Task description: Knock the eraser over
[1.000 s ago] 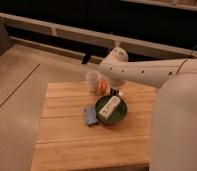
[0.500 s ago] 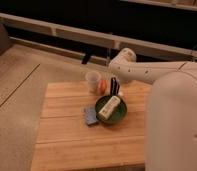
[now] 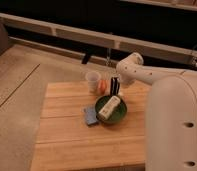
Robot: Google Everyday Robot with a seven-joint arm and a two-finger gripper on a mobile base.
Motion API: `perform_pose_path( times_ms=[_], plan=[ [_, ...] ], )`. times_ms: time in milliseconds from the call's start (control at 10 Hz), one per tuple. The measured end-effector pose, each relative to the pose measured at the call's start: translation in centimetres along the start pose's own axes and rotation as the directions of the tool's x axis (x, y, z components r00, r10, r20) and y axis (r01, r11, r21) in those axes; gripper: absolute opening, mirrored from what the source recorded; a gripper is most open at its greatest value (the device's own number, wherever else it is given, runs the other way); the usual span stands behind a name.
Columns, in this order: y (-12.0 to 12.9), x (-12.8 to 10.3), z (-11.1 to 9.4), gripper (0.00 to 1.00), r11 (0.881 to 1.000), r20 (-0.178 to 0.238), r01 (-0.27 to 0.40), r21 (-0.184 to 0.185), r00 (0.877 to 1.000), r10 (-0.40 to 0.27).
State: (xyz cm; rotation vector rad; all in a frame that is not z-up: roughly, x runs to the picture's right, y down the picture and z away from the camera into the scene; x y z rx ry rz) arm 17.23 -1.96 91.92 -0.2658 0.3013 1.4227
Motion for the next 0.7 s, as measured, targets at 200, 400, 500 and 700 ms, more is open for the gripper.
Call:
perform_pose_path(
  times_ms=[200,400,500,700],
  plan=[
    [2.1,-2.0,0.9,0.0,0.997,0.017,0.051,-0.062,0.999,-0.05],
    [3.4,-3.5,1.5,0.0,0.989,0.037,0.092,-0.116,0.995,-0.088],
    [3.3,-4.0,1.7,0.0,0.986,0.043,0.115,-0.122,0.993,-0.111],
    [1.4,-4.7,1.1,0.0,0.984,0.043,0.15,-0.096,0.988,-0.147]
  ],
)
